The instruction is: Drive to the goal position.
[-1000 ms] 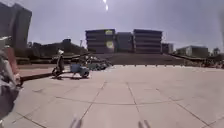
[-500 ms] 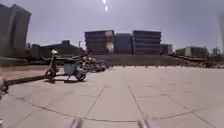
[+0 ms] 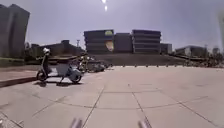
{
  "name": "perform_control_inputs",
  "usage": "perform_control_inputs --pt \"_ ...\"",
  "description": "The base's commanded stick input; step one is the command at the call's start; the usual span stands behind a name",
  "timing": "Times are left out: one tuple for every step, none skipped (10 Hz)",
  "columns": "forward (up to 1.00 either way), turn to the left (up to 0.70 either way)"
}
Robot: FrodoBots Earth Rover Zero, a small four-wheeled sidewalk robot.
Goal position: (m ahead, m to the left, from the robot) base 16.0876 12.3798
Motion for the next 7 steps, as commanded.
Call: perform_control_inputs --pt "1.00 0.00" --pt "1.00 0.00" --pt "1.00 0.00" --pt "1.00 0.00" --pt "1.00 0.00" --pt "1.00 0.00" --pt "1.00 0.00"
